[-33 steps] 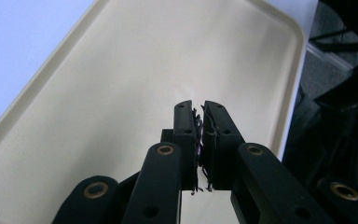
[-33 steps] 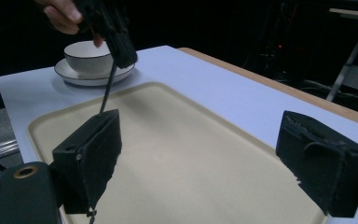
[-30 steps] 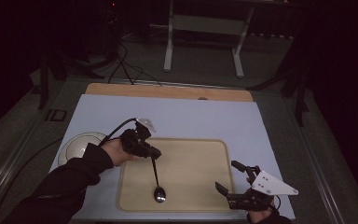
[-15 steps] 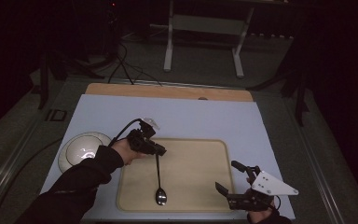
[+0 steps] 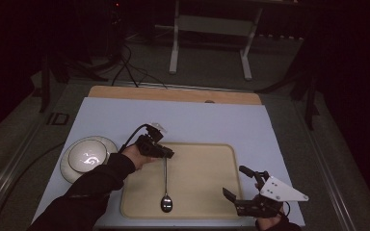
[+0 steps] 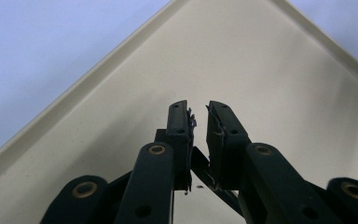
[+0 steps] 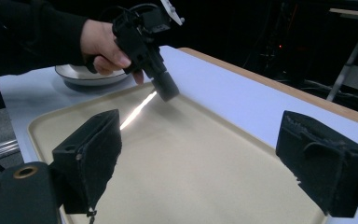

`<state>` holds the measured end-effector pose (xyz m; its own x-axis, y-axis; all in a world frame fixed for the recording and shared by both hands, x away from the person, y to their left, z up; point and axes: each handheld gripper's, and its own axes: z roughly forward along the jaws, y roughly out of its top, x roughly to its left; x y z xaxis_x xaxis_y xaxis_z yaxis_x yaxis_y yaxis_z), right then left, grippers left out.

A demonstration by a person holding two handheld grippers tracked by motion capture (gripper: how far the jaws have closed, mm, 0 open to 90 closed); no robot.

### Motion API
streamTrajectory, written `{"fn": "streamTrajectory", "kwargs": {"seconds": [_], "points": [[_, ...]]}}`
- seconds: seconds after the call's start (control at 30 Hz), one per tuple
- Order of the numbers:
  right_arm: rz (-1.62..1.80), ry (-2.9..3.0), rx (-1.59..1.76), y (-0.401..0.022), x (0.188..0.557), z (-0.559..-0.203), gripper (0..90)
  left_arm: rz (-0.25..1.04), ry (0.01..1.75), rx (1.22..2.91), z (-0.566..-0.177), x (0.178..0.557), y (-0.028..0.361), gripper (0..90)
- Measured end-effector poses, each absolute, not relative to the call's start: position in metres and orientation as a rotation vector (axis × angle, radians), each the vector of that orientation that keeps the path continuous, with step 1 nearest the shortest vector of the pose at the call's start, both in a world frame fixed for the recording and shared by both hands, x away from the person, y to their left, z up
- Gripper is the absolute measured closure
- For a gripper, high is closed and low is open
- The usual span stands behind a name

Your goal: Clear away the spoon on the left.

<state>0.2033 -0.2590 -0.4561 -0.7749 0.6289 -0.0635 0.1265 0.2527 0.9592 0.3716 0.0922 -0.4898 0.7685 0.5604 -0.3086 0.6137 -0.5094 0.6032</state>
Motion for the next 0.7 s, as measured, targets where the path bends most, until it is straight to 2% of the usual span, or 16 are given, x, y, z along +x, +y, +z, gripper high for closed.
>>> {"fn": "streamTrajectory", "kwargs": {"seconds": [0.6, 0.67, 0.7], "points": [[1.546, 2.098, 0.691, -0.260, 0.204, -0.456, 14.2, -0.087, 0.944, 2.206, -0.523, 0.383, 0.087, 79.8], [1.548, 2.101, 0.690, -0.260, 0.204, -0.456, 14.3, -0.075, 0.944, 2.202, -0.524, 0.383, 0.086, 77.5], [1.549, 2.101, 0.689, -0.260, 0.204, -0.456, 14.2, -0.058, 0.941, 2.203, -0.525, 0.383, 0.086, 72.0]]}}
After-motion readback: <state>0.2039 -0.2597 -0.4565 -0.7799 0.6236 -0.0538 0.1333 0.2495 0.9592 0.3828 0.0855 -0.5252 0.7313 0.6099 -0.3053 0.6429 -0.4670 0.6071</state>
